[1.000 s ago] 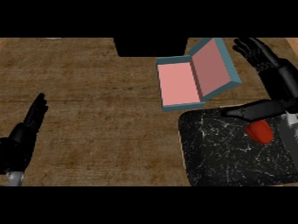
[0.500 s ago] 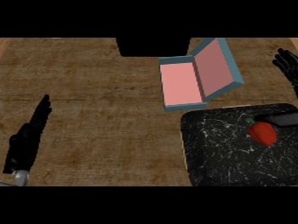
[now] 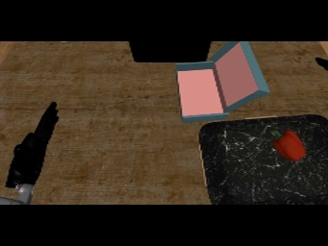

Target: Pick the bell pepper from the tray and place it in the cardboard box

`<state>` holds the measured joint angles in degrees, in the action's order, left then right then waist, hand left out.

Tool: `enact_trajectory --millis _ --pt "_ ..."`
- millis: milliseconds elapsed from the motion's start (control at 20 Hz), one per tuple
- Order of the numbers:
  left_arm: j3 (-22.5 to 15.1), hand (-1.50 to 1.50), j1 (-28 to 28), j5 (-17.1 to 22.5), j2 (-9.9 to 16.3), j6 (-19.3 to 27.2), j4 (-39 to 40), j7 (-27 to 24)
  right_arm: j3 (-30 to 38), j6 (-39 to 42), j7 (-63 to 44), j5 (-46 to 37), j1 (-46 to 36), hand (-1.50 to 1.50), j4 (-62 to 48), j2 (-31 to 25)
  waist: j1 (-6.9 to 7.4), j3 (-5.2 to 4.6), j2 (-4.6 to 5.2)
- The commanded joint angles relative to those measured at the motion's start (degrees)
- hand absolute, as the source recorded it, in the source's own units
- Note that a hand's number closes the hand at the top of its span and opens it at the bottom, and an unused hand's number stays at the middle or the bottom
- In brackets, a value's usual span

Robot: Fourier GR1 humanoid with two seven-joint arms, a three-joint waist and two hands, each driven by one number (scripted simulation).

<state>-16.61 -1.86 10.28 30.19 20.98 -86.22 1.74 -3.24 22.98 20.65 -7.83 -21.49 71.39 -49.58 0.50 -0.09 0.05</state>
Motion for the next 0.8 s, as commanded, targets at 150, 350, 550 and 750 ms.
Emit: enact_trajectory --millis 150,350,550,750 --pt "0.6 0.00 -1.6 -0.8 -1.7 0.7 1.5 1.0 -10.5 9.0 -6.8 -9.8 -0.4 -1.50 6.8 -5.2 -0.41 -0.02 -0.09" --pt "2.3 0.00 1.4 -0.8 -0.4 -2.0 -1.2 0.7 -10.0 10.9 -8.1 -11.9 1.3 -1.50 7.6 -3.2 -0.19 0.07 -0.11" --pt "2.5 0.00 -1.0 -4.0 -3.8 -0.8 2.5 1.5 -7.0 11.8 -16.5 -11.7 7.0 -1.50 17.8 -2.3 -1.03 0.06 -0.20" --pt "4.0 0.00 1.0 -5.0 -4.3 -3.7 1.1 0.1 -5.1 11.2 -19.2 -15.1 8.3 -1.50 18.3 2.1 -0.71 0.07 -0.14"
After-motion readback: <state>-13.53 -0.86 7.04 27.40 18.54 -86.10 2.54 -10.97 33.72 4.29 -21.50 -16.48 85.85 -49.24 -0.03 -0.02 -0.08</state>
